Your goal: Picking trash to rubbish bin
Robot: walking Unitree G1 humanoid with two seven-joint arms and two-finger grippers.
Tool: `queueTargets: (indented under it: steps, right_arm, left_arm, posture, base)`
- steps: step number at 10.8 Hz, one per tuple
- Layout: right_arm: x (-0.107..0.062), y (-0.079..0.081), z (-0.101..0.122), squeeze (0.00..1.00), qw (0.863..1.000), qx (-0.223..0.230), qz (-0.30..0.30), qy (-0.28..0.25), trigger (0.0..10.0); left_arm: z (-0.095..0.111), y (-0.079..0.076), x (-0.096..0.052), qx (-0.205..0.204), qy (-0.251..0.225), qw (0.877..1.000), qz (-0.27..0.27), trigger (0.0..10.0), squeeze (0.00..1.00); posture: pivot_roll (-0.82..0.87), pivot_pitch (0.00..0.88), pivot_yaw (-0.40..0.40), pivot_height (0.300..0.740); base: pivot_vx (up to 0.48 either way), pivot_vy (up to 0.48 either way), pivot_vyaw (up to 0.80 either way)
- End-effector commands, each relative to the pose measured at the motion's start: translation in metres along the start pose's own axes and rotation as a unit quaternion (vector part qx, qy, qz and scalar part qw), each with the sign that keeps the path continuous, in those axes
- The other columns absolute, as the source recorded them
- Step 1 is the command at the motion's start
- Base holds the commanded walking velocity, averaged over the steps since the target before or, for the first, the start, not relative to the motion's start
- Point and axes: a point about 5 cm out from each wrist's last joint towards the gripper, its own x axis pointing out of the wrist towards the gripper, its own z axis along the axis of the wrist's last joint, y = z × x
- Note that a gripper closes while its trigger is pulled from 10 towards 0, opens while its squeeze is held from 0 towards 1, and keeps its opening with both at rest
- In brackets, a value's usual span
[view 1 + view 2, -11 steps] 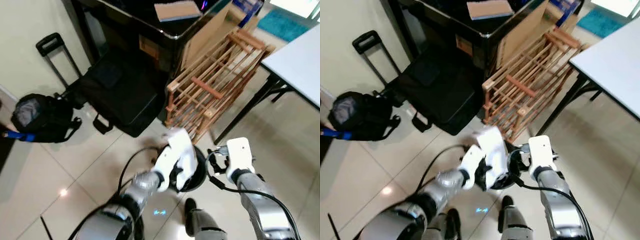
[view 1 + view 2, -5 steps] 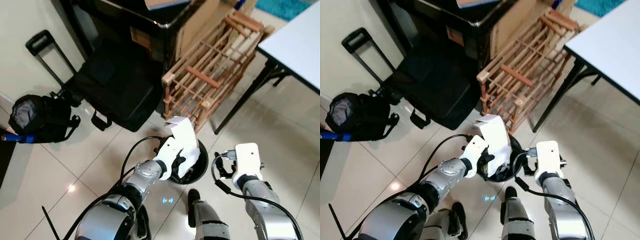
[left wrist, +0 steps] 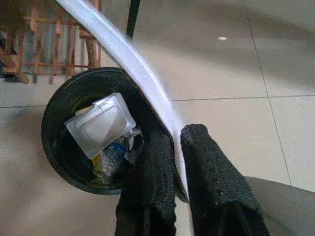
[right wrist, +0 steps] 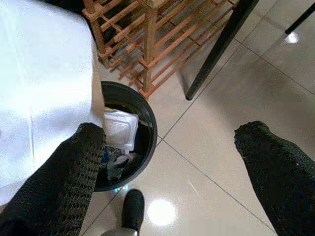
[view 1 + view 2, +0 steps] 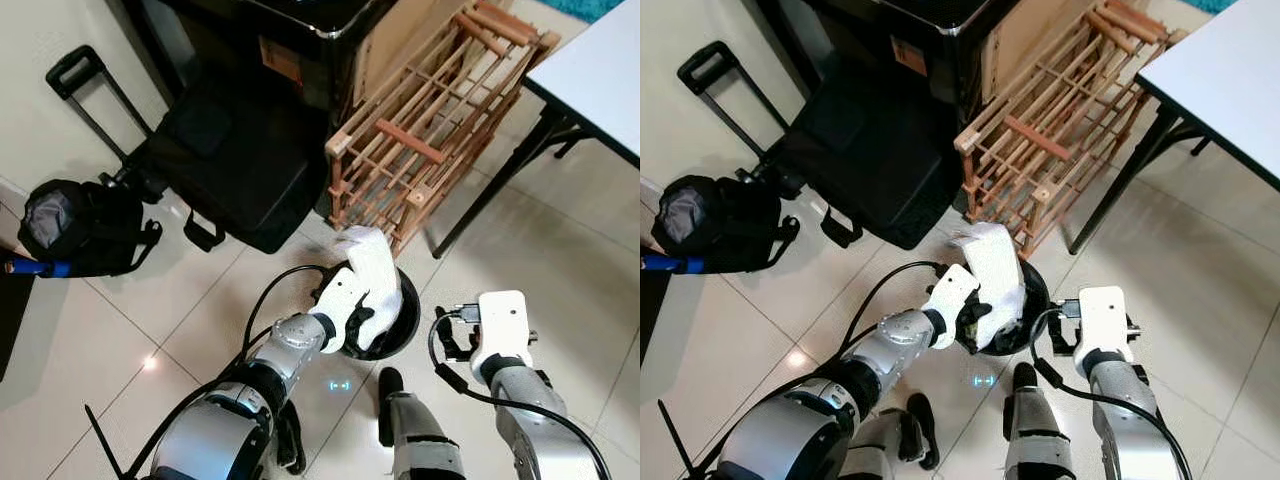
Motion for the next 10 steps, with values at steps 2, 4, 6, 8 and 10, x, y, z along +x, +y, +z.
queueTargets:
  steps: [2, 4, 6, 8, 10]
  right_arm:
    - [-0.007, -0.002, -0.008, 0.00, 1.000, 0.007, -0.009, 0.019, 10.0]
    - [-0.008, 0.000, -0.010, 0.00, 1.000, 0.010, -0.007, 0.022, 10.0]
    - [-0.006, 0.004, -0.010, 0.00, 1.000, 0.011, -0.003, 0.023, 10.0]
    - [0.004, 0.008, -0.005, 0.00, 1.000, 0.013, 0.003, 0.014, 10.0]
    - [0.021, 0.014, 0.004, 0.00, 1.000, 0.013, 0.016, -0.001, 10.0]
  left_arm:
    - [0.027, -0.053, 0.023, 0.000, -0.027, 0.997, -0.077, 10.0, 1.00]
    - [0.026, -0.054, 0.023, -0.001, -0.026, 0.996, -0.081, 10.0, 1.00]
    - [0.027, -0.052, 0.022, 0.008, -0.031, 0.996, -0.078, 10.0, 0.00]
    - [0.027, -0.041, 0.018, -0.019, -0.058, 0.997, -0.044, 10.0, 0.00]
    - [0.015, 0.001, 0.001, -0.054, -0.086, 0.992, 0.069, 10.0, 0.00]
  posture:
    - [-0.29, 0.403, 0.101, 0.740]
    - [-0.29, 0.406, 0.103, 0.740]
    - [-0.27, 0.391, 0.106, 0.740]
    - [-0.24, 0.354, 0.114, 0.740]
    - [-0.20, 0.290, 0.118, 0.740]
  base:
    - [0.000, 0.000, 0.00]
    - [0.000, 0.000, 0.00]
    - [0.000, 0.000, 0.00]
    - [0.000, 0.000, 0.00]
    - [0.000, 0.000, 0.00]
